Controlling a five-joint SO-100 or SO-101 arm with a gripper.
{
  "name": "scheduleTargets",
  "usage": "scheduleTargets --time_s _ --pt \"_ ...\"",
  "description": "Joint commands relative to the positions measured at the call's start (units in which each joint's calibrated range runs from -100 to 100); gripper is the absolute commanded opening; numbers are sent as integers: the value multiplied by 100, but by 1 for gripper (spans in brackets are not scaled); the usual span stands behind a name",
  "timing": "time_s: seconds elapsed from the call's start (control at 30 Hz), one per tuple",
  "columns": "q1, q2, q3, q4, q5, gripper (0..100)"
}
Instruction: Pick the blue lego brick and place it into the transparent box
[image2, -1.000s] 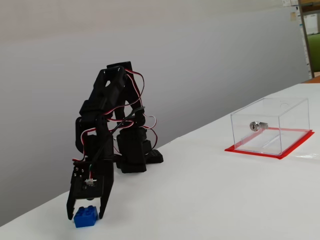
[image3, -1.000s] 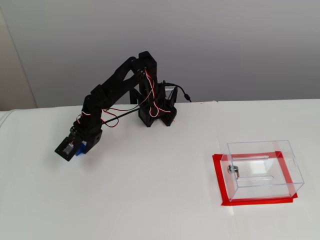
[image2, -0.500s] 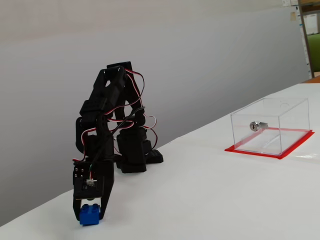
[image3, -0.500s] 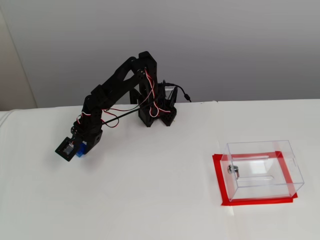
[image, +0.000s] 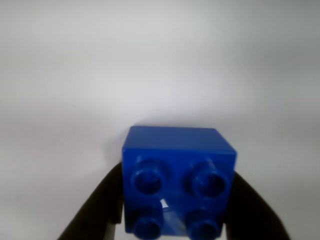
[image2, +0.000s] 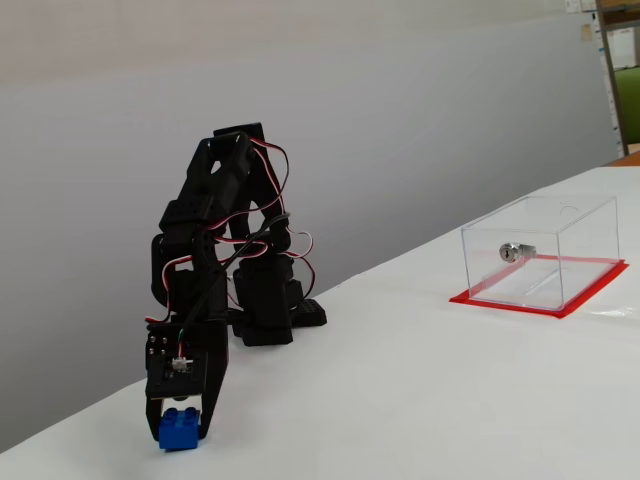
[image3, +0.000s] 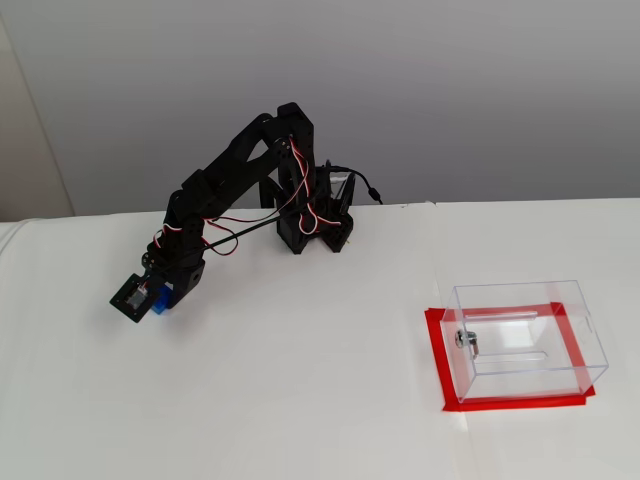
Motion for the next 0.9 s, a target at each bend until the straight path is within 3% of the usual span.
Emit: scheduleTargets --time_s 0.0,0.5,0.87 --pt "-179 -356 -93 108 -128 10" --pt "-792 -2656 -21 795 -765 10" --pt "-1628 -4115 -111 1013 -776 10"
